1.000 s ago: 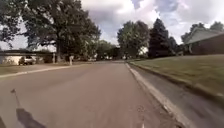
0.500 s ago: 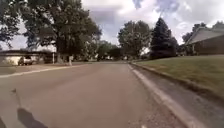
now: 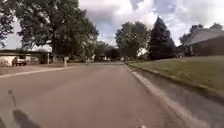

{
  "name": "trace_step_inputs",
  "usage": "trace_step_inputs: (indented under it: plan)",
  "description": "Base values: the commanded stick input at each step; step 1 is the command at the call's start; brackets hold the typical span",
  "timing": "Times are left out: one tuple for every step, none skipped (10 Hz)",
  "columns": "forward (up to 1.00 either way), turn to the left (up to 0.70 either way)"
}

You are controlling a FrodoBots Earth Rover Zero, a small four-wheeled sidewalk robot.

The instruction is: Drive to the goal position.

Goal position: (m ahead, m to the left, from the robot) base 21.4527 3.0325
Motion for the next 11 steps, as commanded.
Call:
trace_step_inputs:
  plan:
    - [1.00,0.00]
    - [1.00,0.00]
    - [1.00,0.00]
    - [1.00,-0.13]
    - [1.00,-0.39]
    - [1.00,-0.39]
    - [1.00,-0.03]
    - [1.00,0.00]
    - [1.00,0.00]
    - [1.00,0.00]
    - [1.00,0.00]
